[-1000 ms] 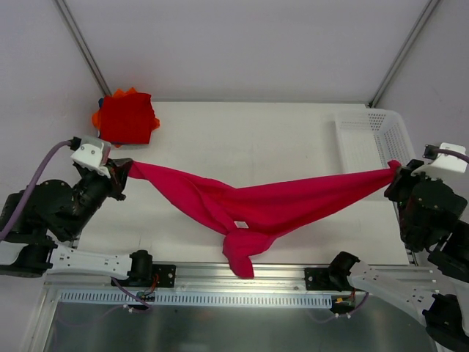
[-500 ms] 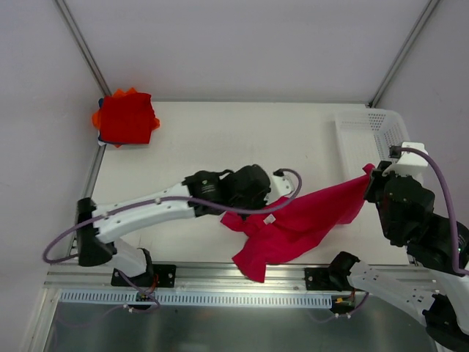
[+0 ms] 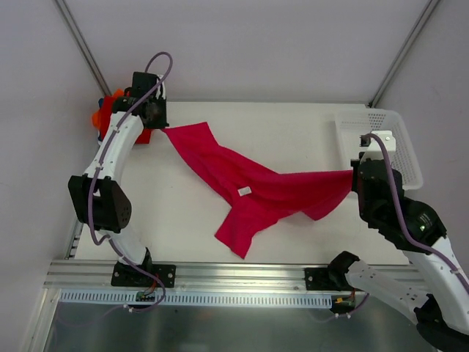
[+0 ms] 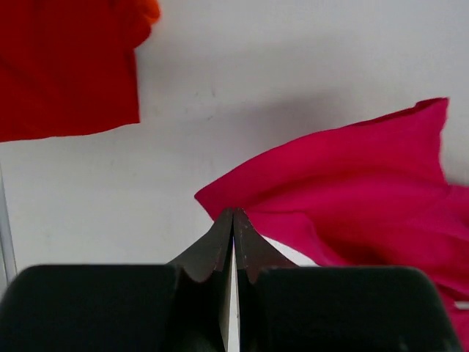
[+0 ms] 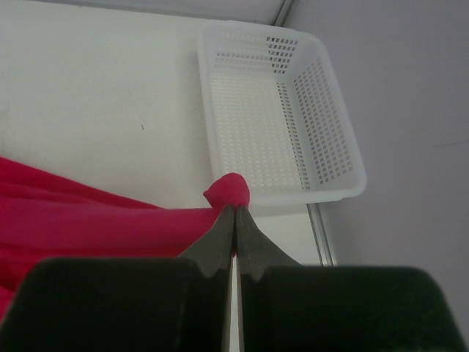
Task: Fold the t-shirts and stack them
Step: Flatten the tshirt out
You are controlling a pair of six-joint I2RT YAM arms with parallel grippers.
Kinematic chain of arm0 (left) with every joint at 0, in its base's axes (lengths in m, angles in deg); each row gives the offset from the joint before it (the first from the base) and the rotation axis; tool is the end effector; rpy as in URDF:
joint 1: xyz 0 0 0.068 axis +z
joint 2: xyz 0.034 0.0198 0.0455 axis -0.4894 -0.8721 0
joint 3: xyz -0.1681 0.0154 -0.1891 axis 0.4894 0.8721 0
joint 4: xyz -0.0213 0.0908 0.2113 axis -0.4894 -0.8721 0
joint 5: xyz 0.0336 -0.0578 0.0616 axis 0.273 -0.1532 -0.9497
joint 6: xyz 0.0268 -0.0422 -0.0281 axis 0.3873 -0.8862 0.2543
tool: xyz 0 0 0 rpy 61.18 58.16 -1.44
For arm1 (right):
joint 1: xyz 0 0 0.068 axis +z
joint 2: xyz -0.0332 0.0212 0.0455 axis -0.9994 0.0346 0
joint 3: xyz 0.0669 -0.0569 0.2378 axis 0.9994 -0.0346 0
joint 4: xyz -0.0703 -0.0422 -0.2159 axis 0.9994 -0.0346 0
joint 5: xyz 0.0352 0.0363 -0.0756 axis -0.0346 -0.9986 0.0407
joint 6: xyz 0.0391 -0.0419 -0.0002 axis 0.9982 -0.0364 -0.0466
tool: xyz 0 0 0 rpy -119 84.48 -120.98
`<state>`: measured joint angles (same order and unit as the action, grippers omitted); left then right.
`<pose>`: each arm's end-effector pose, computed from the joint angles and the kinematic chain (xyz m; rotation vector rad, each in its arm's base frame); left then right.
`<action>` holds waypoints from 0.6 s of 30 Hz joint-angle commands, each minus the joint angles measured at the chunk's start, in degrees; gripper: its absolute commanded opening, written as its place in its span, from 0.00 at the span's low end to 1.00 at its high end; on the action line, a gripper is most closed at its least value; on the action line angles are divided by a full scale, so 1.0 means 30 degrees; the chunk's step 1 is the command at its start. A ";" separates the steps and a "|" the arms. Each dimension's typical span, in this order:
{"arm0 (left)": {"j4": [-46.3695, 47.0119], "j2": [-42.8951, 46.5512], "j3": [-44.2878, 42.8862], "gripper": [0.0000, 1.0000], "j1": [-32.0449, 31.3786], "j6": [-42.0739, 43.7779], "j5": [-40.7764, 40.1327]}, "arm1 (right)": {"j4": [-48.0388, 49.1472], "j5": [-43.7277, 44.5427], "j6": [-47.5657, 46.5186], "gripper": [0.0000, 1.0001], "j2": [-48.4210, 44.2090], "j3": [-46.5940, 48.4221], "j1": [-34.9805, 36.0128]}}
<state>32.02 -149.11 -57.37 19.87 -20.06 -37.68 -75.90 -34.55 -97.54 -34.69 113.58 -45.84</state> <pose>0.3495 -0.0567 0.3356 0.1228 2.2918 -0.0666 0.0839 0.0324 0.4046 -0.2179 1.7912 -0.4821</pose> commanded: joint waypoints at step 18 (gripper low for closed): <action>-0.0986 0.8593 0.8690 0.98 -0.8801 -0.6226 0.0030 | 0.1920 -0.2942 0.0652 0.00 0.0371 -0.2335 -0.2925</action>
<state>30.98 -128.69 -40.28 -0.78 -31.08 -36.94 -73.28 -42.66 -96.91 -33.53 106.98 -54.13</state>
